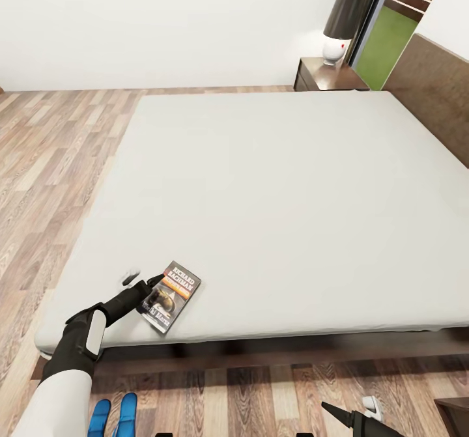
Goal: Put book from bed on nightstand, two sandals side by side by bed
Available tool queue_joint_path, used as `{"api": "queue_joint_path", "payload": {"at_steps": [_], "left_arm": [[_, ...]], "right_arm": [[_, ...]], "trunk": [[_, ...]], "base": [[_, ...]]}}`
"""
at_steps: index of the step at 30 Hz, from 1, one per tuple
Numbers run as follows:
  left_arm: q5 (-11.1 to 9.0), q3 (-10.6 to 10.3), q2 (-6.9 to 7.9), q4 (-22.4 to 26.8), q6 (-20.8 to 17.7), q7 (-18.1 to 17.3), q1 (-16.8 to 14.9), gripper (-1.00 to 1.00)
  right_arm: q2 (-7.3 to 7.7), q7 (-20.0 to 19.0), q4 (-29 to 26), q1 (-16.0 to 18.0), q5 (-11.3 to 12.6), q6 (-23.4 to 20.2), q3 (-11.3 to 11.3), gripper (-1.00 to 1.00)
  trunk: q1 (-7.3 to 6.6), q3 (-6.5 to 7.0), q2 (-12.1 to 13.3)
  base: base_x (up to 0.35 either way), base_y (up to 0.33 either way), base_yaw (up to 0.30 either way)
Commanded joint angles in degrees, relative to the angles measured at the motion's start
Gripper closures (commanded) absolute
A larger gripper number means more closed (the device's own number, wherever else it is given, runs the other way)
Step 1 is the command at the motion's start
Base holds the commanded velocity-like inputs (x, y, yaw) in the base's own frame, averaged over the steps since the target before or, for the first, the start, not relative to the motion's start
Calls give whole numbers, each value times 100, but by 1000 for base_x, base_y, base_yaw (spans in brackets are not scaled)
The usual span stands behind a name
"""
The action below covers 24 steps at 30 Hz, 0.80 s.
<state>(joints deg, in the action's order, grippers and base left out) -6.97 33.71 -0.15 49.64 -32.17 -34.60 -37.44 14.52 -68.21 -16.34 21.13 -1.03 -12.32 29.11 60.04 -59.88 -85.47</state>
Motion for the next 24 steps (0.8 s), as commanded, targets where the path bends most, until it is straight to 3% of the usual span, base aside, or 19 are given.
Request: {"api": "queue_joint_path", "payload": {"at_steps": [1,24], "left_arm": [[29,6,-2,-7,-62,6,-1,-100],[30,4,-11,-7,-62,6,-1,-100]], "right_arm": [[-2,-25,-1,4,-11,-60,33,-100],[-2,-25,-1,2,-11,-60,33,-100]], "trunk": [[0,-4,-2],[0,-4,-2]], "base": [[0,-7,0],[0,-57,0]]}}
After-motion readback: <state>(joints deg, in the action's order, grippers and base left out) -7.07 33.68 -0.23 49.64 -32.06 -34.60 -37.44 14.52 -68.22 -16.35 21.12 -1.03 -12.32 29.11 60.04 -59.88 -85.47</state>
